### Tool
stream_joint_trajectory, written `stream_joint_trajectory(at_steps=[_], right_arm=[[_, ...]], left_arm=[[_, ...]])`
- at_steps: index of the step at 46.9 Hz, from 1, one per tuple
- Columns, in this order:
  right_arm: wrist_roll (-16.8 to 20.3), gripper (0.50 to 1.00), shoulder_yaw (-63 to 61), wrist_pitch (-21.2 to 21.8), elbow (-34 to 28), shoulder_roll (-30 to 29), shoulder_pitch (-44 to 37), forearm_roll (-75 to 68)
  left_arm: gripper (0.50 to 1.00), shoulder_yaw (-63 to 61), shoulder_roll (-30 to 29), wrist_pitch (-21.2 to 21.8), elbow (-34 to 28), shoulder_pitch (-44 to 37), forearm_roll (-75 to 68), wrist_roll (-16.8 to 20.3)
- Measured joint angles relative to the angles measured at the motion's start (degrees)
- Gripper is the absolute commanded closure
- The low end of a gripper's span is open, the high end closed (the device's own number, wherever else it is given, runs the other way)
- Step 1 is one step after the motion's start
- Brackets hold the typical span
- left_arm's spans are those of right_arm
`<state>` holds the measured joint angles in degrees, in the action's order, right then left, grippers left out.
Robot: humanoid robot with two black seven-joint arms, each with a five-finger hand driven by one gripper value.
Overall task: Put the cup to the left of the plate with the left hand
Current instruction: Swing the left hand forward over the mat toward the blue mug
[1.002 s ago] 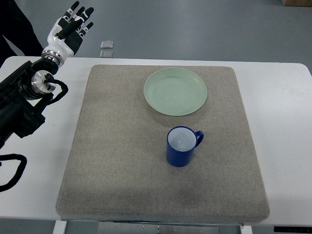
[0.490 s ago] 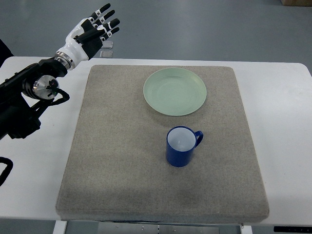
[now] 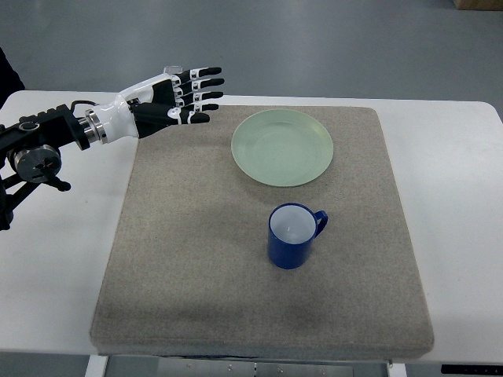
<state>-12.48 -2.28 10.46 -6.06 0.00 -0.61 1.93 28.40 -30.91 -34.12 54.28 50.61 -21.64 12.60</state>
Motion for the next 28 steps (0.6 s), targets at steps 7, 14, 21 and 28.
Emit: stream_joint_trajectory(at_steps=[7, 14, 21, 28], right_arm=[[0.0, 0.568, 0.0, 0.0, 0.0, 0.0, 0.0, 0.0], [0.0, 0.568, 0.0, 0.0, 0.1, 0.0, 0.0, 0.0], [0.0, 0.568, 0.0, 0.0, 0.0, 0.0, 0.0, 0.0], [0.0, 0.568, 0.0, 0.0, 0.0, 0.0, 0.0, 0.0]], left_arm=[[0.506, 0.0, -1.3, -0.9, 1.1, -1.3, -3.6, 0.1], [0.506, 0.0, -2.6, -0.9, 4.1, -2.6, -5.9, 0.1], [0.504, -0.3, -2.3, -0.9, 5.2, -3.2, -10.1, 0.1], [0.506, -0.5, -0.8, -0.9, 6.0, -4.0, -14.5, 0.1]])
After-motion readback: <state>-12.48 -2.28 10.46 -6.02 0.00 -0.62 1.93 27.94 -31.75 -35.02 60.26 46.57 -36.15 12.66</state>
